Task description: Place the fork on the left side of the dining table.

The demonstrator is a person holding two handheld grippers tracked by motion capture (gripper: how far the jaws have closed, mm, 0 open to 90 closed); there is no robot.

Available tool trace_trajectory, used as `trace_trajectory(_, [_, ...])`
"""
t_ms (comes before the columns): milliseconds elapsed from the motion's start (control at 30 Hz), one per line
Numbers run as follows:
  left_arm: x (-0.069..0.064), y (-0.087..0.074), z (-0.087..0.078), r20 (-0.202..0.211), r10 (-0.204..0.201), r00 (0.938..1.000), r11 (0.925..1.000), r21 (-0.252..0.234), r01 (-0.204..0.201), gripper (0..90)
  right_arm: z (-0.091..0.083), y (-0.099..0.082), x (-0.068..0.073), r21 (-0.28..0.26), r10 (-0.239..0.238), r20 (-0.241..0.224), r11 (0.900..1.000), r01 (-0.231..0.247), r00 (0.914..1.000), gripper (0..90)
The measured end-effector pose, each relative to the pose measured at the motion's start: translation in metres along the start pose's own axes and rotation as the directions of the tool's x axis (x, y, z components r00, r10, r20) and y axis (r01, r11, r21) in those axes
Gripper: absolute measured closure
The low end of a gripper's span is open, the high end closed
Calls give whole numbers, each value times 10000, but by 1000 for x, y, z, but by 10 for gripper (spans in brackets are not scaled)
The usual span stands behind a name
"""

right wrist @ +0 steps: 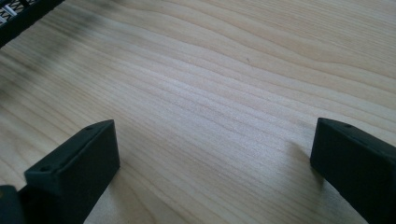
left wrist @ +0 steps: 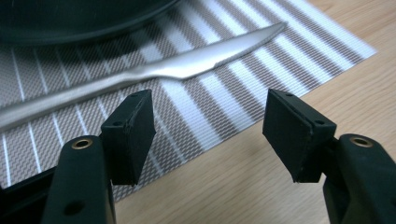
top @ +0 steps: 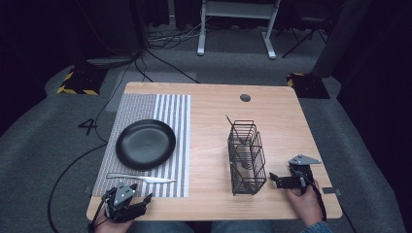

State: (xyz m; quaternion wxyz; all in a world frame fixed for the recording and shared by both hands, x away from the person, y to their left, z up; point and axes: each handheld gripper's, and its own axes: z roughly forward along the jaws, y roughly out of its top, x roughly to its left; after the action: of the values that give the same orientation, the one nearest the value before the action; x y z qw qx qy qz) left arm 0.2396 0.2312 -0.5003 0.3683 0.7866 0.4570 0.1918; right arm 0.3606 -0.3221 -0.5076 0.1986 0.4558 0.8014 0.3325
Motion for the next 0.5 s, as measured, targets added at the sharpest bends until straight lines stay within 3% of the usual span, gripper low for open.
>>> trace_trajectory(200, [-6, 17, -9, 272, 318, 9991, 9987, -397, -308, 355, 0, 0, 1, 9, 37, 69, 10000, -37, 10000, 11])
trace_trajectory(267, [-7, 30, -14, 703, 173, 9974, 9977, -660, -126, 367, 0, 0, 1, 14, 48, 81, 10000, -48, 10000, 11])
trace_trajectory(500, [-6, 52, -14, 1343, 118, 9909, 9944, -1060, 25, 383, 0, 0, 1, 20, 84, 94, 10000, -84, 9999, 11])
